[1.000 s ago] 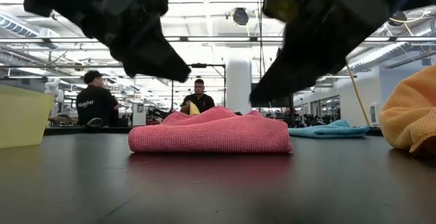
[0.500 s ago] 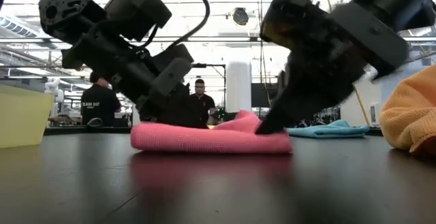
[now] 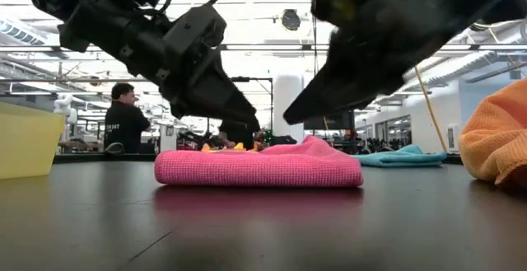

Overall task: Fold microfiber towels
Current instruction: Fold the pink microfiber towel

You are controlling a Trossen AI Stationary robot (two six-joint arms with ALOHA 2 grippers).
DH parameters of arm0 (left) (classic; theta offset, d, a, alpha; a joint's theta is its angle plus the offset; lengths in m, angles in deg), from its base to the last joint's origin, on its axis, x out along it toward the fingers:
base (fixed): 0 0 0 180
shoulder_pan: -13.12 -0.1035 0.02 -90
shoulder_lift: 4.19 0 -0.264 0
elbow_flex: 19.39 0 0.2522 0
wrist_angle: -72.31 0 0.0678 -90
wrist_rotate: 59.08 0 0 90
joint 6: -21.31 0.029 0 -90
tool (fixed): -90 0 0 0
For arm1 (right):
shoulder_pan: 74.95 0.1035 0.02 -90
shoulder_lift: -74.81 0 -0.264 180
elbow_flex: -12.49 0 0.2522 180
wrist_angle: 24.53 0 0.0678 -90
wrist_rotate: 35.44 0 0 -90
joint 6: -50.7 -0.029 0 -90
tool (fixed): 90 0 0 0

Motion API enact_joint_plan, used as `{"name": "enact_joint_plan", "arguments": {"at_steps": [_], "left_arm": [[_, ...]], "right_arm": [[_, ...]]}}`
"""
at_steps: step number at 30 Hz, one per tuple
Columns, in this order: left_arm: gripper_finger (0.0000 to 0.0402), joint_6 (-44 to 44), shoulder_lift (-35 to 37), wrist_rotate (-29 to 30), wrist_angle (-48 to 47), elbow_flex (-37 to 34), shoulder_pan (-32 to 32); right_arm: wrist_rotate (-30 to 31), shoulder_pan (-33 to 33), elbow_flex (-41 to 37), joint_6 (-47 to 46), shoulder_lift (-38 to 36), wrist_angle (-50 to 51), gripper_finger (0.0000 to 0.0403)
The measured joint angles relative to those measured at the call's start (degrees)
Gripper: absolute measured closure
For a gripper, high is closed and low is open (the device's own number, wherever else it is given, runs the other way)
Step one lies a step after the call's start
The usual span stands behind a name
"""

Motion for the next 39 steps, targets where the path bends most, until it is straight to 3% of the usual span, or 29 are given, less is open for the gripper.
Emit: {"name": "enact_joint_plan", "arguments": {"at_steps": [5, 13, 23, 39], "left_arm": [[0.0275, -1.5, -2.9, 1.3, -4.7, -0.1, -0.2], [0.0275, -6.0, -6.4, 4.8, -7.5, 0.0, -0.3], [0.0275, -5.0, -0.8, 4.3, -8.4, 0.0, 1.5], [0.0275, -5.7, -4.1, 4.1, -13.3, 0.1, -0.4]], "right_arm": [[2.8, -3.7, -0.5, -5.5, 0.4, 6.9, 0.0403], [3.8, -6.7, -6.7, -9.7, 0.1, 5.2, 0.0403], [4.9, -4.1, -7.9, -4.7, -4.0, -2.2, 0.0403], [5.4, -7.4, -8.0, -3.4, 0.6, -3.2, 0.0403]]}}
